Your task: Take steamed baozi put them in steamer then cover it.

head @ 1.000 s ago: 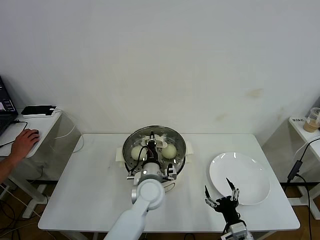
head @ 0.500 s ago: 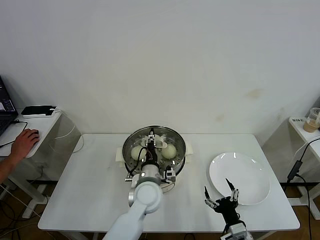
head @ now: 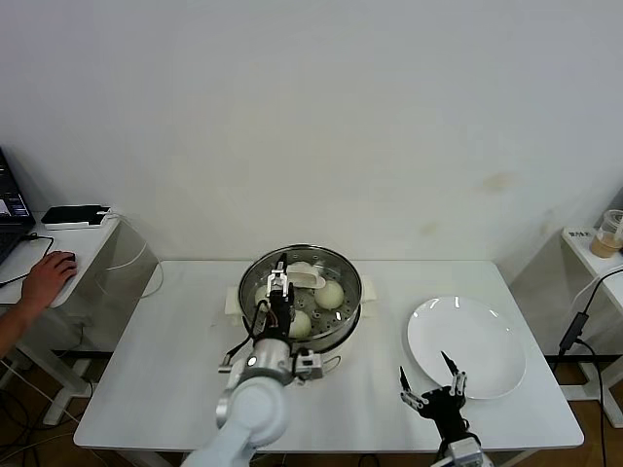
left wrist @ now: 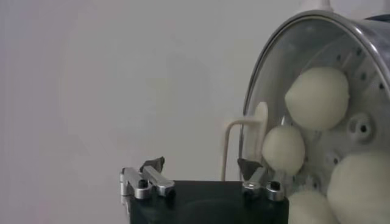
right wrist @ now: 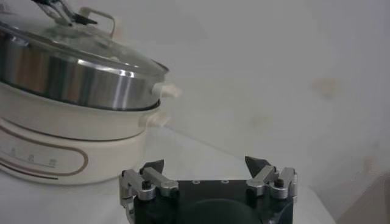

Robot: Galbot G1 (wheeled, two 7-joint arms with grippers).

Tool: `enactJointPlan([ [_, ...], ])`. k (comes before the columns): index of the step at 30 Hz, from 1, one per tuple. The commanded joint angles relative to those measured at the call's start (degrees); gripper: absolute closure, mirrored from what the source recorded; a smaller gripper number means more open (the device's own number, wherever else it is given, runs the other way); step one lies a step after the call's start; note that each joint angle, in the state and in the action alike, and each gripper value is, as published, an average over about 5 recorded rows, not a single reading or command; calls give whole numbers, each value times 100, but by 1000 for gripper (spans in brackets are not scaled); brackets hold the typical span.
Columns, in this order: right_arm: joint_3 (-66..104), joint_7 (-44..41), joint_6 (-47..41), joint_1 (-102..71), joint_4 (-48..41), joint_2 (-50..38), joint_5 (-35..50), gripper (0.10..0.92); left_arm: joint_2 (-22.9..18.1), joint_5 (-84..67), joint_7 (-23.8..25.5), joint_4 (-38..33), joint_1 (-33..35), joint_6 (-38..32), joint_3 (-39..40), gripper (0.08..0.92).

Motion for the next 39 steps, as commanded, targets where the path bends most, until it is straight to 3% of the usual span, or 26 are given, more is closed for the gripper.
enactJointPlan([
  [1,42,21,38,-117,89,-200,162,203,636,-2192,-1380,-1506,1290,-762,-808,177],
  [5,117,69,142,-214,125,-434,529,203,224,-5059,-2417,-1427,2150,-2173,-1702,177],
  [8,221,101,212,-310,199,-665,776,203,-108,-6630,-2812,-1313,2669,-3026,-2262,177],
  [11,292,80,191,-329,290,-742,892,203,-163,-7398,-3054,-1283,3074,-3479,-2647,177],
  [16,258,14,127,-323,311,-665,1091,203,7,-8343,-2809,-1252,3508,-3501,-3041,177],
  [30,297,-123,216,-485,214,-606,1660,203,177,-8335,-2607,-619,3973,-3869,-3523,177],
  [39,397,-120,158,-464,131,-548,1616,203,-50,-8320,-2349,-521,3938,-3767,-3633,177],
])
